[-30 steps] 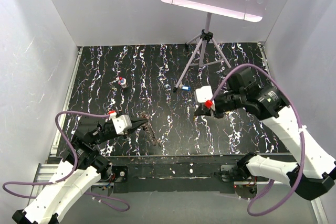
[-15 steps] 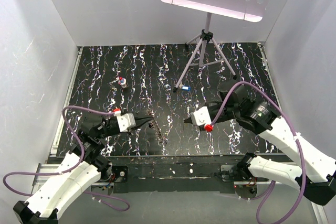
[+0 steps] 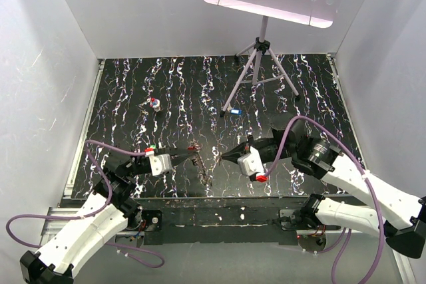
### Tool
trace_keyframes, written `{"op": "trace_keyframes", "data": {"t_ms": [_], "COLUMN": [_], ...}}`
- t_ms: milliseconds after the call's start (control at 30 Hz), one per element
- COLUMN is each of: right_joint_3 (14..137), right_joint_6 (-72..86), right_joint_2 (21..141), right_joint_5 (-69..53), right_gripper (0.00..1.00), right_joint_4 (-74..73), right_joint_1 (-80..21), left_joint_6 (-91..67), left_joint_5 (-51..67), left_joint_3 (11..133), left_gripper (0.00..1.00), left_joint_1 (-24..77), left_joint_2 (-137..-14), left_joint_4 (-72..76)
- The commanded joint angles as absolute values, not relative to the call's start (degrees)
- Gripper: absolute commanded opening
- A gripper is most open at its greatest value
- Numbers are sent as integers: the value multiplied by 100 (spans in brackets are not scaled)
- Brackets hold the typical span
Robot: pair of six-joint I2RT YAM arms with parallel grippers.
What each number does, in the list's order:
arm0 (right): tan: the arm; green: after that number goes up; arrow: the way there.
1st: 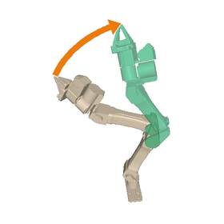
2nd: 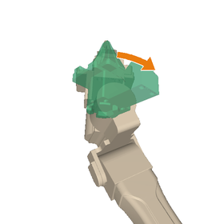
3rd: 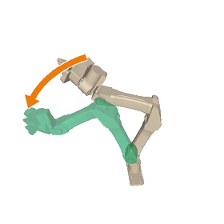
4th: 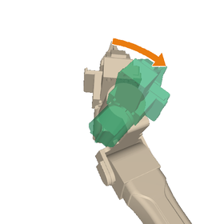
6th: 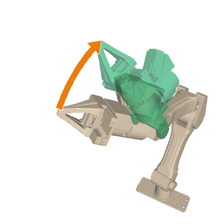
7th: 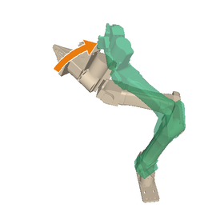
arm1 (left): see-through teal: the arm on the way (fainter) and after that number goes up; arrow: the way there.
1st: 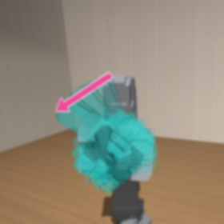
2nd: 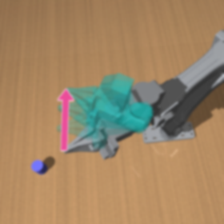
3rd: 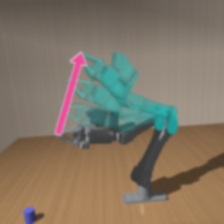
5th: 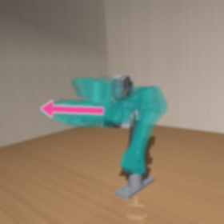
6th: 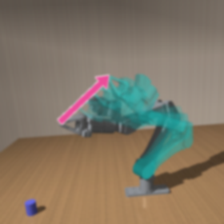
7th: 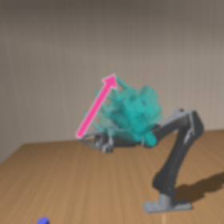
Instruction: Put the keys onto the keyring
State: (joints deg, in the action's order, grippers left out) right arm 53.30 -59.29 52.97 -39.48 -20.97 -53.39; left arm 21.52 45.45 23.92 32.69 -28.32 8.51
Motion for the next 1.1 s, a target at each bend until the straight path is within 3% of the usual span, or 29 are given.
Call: {"op": "trace_keyframes", "data": {"t_ms": [0, 567, 1067], "right_joint_3": [5291, 5879, 6284], "right_joint_6": [-5775, -5379, -6064], "right_joint_2": [5335, 6029, 6345], "right_joint_5": [-3999, -4219, -4175], "right_gripper": [1, 1, 1], "right_joint_4": [-1152, -1415, -2496], "right_joint_1": [-5379, -5379, -5326], "left_joint_6": [2241, 2171, 3472], "left_joint_5": [4772, 5185, 4553], "left_joint_3": [2399, 2259, 2417], "left_gripper": [0, 0, 0], "left_joint_1": [3226, 3269, 3331], "left_joint_2": [-2882, -3076, -2892], "left_joint_4": [1362, 1670, 431]}}
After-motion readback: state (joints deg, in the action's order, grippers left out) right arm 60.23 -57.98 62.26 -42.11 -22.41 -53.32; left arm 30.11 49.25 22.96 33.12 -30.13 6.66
